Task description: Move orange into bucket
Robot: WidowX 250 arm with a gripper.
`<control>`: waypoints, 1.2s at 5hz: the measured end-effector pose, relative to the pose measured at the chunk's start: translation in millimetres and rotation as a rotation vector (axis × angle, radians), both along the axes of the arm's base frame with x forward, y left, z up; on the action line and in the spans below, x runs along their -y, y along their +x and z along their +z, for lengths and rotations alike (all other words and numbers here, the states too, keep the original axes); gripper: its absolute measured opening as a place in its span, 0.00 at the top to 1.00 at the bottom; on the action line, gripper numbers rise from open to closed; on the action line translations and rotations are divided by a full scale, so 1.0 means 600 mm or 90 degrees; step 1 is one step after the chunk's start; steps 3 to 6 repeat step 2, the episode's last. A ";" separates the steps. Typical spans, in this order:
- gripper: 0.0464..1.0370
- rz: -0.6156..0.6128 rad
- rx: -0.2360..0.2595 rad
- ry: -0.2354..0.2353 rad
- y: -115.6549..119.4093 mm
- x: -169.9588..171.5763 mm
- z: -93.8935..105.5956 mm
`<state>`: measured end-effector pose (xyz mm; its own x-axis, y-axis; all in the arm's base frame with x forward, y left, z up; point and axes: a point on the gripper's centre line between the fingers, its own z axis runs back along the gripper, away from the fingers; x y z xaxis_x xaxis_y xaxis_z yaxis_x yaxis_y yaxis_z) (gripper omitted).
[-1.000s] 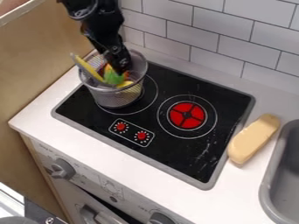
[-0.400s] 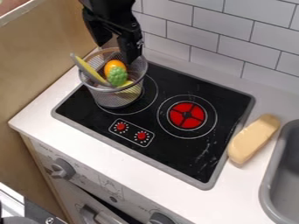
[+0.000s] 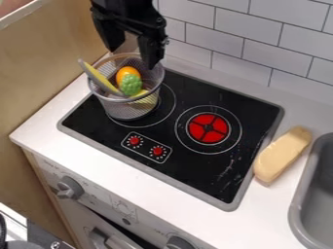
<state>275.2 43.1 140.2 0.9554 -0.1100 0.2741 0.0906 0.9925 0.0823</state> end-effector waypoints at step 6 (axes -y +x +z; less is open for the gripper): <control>0.04 0.045 -0.010 -0.017 -0.015 0.033 0.013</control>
